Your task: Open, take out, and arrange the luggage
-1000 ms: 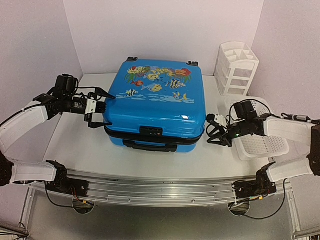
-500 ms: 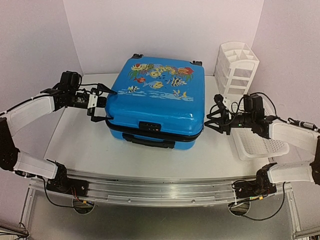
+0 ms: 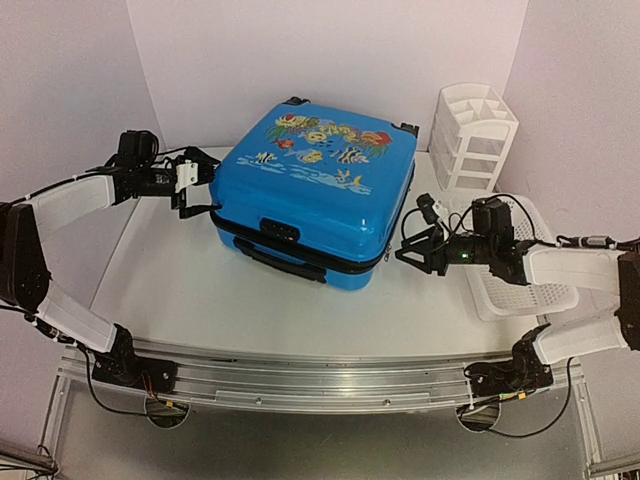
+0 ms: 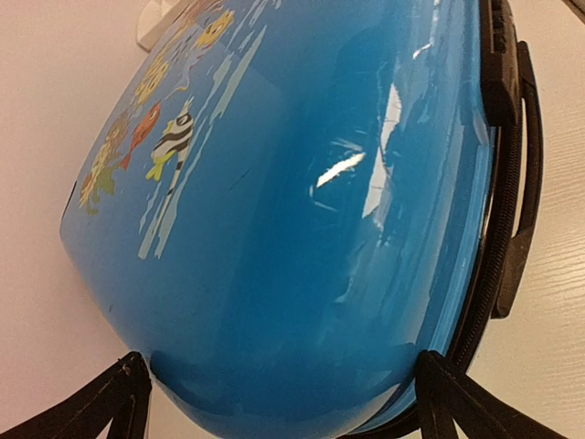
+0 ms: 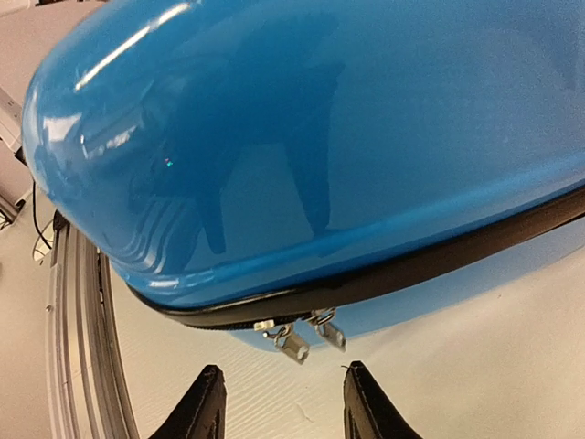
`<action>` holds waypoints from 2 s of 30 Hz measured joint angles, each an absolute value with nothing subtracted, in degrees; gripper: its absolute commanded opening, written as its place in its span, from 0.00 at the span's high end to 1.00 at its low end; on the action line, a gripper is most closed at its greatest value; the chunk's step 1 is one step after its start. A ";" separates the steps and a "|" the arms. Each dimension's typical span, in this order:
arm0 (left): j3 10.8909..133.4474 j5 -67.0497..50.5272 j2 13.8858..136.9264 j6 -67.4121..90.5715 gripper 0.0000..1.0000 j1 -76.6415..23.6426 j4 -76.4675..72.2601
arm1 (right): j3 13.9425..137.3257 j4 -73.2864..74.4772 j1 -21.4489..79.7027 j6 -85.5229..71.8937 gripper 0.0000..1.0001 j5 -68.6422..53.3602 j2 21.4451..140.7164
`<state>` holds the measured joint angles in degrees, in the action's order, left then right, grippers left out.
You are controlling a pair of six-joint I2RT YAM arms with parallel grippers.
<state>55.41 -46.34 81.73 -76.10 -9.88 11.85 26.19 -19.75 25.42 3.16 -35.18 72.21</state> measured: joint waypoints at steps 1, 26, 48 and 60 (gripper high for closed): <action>55.64 -45.51 82.03 -75.25 0.01 -9.78 11.39 | 26.02 -19.93 26.59 2.94 0.69 -34.24 72.60; 56.03 -42.30 82.28 -69.17 0.00 -10.04 10.02 | 22.81 -37.91 36.69 2.99 0.80 -17.45 83.01; 56.01 -42.33 82.28 -69.48 0.01 -10.07 10.02 | 22.84 -38.13 37.43 1.99 0.82 -19.29 83.11; 56.03 -42.39 82.24 -70.50 0.01 -10.06 10.17 | 23.68 -37.84 37.52 2.14 1.00 -16.91 83.13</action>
<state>56.03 -42.39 82.24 -70.50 -10.06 10.17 23.68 -37.84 37.52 2.14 -16.91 83.13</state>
